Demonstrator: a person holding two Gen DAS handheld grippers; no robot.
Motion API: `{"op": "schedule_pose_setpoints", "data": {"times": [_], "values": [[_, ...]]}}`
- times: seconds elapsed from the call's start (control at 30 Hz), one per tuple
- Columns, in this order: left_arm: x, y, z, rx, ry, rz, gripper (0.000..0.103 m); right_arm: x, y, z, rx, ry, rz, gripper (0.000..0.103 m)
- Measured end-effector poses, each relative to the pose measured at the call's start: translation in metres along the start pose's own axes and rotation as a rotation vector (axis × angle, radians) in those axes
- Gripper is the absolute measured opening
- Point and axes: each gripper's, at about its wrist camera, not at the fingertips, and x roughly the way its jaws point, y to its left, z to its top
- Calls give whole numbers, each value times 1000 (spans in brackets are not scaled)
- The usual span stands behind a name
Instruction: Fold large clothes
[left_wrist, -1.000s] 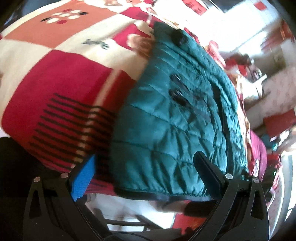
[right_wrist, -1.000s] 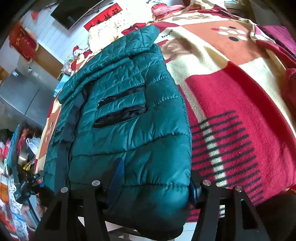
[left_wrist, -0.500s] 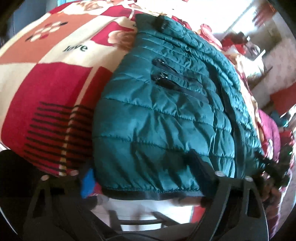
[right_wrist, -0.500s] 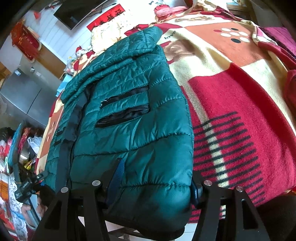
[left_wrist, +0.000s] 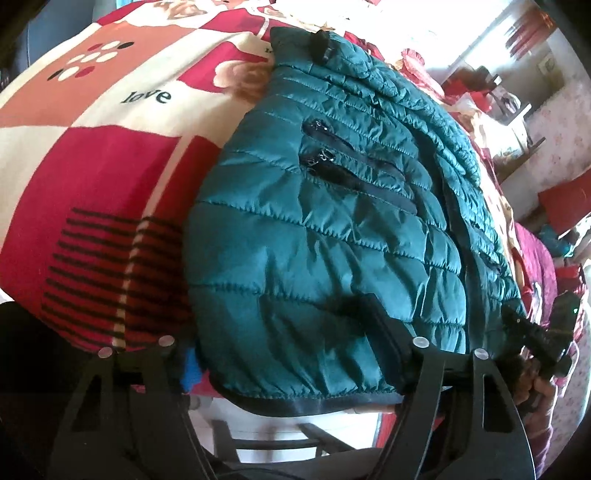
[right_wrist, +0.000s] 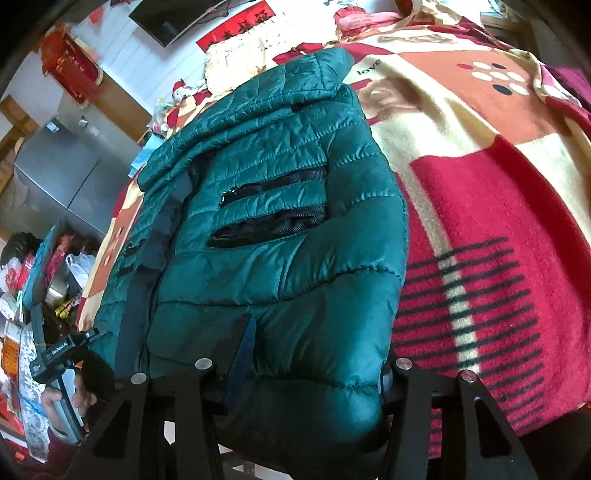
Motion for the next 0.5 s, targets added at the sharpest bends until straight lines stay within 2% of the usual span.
{"op": "schedule_pose_setpoints", "data": {"times": [0.03, 0.17, 0.33, 0.5], "values": [[-1, 0, 0, -8, 0, -5, 56, -1, 0, 0, -3, -10, -3, 35], [-5, -4, 2, -6, -18, 7, 39, -7, 2, 3, -13, -35, -4, 27], [-16, -16, 4, 44, -58, 33, 30, -17, 9, 11, -26, -70, 16, 22], [-28, -24, 8, 72, -112, 21, 24, -30, 19, 22, -43, -121, 55, 20]]}}
